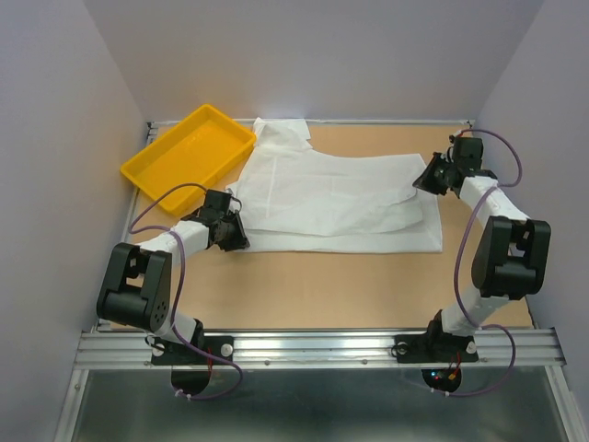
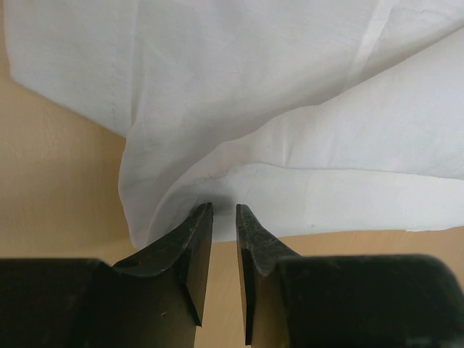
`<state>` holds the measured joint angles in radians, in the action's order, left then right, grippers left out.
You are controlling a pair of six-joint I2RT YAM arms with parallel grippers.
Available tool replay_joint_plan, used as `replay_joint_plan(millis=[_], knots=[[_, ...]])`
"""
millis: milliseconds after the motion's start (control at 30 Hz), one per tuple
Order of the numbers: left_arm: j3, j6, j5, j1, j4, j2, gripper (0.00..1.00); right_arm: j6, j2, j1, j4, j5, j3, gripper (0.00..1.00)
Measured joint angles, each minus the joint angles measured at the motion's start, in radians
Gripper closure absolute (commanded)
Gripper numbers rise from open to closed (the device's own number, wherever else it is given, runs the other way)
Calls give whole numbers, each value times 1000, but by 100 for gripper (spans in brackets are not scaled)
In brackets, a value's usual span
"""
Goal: Fold and stack the long sleeve shirts
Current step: Fold the shirt
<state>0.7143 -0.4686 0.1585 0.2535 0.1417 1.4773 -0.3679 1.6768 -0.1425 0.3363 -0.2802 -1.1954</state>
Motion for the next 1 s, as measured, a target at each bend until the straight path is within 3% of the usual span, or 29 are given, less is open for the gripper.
replay_joint_plan(millis=[367, 833, 933, 967, 1000], knots=[[-2, -4, -1, 0, -1, -1, 68, 10, -6, 0, -118, -52, 69, 88], [-2, -8, -10, 0, 5, -7, 66, -23, -13, 0, -130, 135, 123, 87], [-2, -8, -10, 0, 5, -7, 65, -31, -15, 0, -129, 143, 126, 74], [-2, -8, -10, 0, 5, -7, 64, -34, -15, 0, -129, 143, 127, 63], [-2, -8, -9, 0, 5, -7, 58, -37, -15, 0, -129, 143, 127, 59]])
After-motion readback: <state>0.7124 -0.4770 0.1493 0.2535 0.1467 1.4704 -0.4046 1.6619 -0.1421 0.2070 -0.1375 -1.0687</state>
